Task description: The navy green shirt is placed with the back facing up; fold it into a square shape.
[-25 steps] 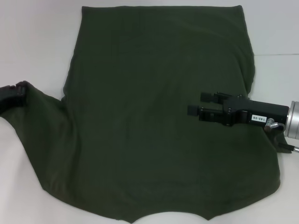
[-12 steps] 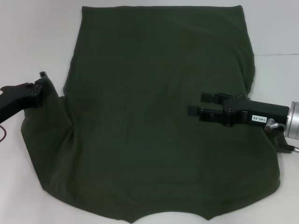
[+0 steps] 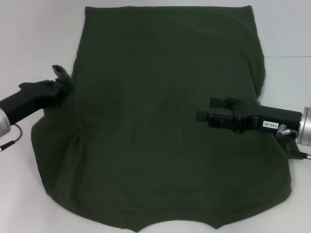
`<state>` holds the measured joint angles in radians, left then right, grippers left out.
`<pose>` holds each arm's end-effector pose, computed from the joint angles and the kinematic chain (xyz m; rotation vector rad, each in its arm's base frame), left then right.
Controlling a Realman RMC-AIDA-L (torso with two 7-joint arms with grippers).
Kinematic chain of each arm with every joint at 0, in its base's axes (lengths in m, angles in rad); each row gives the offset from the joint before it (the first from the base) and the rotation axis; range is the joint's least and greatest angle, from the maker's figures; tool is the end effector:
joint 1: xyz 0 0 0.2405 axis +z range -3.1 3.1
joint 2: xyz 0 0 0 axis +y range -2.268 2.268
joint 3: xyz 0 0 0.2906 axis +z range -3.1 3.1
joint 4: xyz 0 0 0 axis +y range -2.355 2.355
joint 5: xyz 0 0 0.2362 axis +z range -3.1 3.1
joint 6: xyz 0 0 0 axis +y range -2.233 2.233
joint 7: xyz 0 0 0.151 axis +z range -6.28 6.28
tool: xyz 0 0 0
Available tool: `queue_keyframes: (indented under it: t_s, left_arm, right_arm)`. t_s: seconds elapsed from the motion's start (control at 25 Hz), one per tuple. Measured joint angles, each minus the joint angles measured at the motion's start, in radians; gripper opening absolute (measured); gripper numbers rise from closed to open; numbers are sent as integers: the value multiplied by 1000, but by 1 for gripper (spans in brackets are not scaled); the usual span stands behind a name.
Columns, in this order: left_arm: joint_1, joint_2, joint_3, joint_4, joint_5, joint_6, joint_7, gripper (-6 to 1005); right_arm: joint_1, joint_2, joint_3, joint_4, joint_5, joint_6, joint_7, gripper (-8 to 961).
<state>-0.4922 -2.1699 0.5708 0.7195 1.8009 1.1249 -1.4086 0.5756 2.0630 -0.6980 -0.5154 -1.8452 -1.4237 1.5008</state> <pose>-0.3315 0.4118 -0.0002 -2.1085 -0.8290 -0.7319 0.2949 0.3933 -0.0317 -2.5440 0.9042 0.8678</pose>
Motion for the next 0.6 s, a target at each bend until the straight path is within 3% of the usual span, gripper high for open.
queue_keyframes:
  t_s: [0.36,0.6]
  left_arm:
    - [-32,-2,66,-55,-18,13,-1,-1]
    - [-45,0,99,-151,-130,53,4,17]
  right_arm:
    - [-2,0,0,0,1,0,-5,892]
    - [-2,0,0,0,1,0,-6,892]
